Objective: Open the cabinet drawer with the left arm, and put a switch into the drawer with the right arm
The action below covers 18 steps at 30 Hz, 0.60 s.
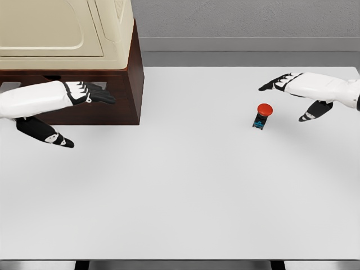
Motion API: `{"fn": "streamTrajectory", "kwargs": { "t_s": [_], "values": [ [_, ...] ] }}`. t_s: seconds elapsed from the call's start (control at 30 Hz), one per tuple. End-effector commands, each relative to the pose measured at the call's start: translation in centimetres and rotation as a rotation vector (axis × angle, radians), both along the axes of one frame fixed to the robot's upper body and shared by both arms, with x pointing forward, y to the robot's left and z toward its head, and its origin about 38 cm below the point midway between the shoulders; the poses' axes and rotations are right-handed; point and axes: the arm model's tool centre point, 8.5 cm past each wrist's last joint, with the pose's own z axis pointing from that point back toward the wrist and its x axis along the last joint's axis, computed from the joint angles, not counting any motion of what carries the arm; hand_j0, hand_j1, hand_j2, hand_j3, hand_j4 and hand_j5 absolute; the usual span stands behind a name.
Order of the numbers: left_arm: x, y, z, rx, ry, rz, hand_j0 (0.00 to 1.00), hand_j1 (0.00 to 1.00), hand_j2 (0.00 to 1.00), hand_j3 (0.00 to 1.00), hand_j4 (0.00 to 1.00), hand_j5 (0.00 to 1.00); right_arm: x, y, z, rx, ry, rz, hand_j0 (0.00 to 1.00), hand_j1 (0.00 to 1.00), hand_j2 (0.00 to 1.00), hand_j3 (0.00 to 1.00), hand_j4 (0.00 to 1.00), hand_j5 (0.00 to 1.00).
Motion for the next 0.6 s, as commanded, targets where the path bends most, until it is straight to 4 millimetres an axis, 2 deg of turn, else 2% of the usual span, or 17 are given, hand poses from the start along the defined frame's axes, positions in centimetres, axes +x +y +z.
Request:
{"fn": "streamTrajectory", "kwargs": {
  "t_s": [0.0,0.17,0.27,0.37,0.47,0.57],
  "values": [
    [0.0,0.2,0.0,-0.004,0.007,0.007,1.0,1.0,1.0,1.0,1.0,1.0,0.1,-0.3,-0.2,0.0,0.005,-0.006,1.0,1.0,1.0,1.0,1.0,1.0],
    [-0.1,0.3,-0.1,-0.003,0.01,0.009,1.0,1.0,1.0,1.0,1.0,1.0,0.2,-0.3,0.0,-0.001,0.001,-0.007,1.0,1.0,1.0,1.0,1.0,1.0],
    [0.1,0.3,0.4,-0.049,0.002,0.024,1.0,1.0,1.0,1.0,1.0,1.0,0.8,-2.8,-1.1,-0.003,0.036,-0.085,1.0,1.0,1.0,1.0,1.0,1.0],
    [0.4,0.3,1.6,-0.135,-0.023,0.053,1.0,1.0,1.0,1.0,1.0,1.0,1.3,-1.8,-1.1,0.016,0.034,-0.081,1.0,1.0,1.0,1.0,1.0,1.0],
    [0.4,0.8,2.2,-0.126,-0.033,0.064,1.0,1.0,1.0,1.0,1.0,1.0,2.6,-1.1,-2.6,0.036,0.071,-0.096,1.0,1.0,1.0,1.0,1.0,1.0],
    [0.5,1.2,2.3,-0.111,-0.029,0.089,1.0,1.0,1.0,1.0,1.0,1.0,3.9,0.8,-3.8,0.042,0.099,-0.079,1.0,1.0,1.0,1.0,1.0,1.0]
  ]
}}
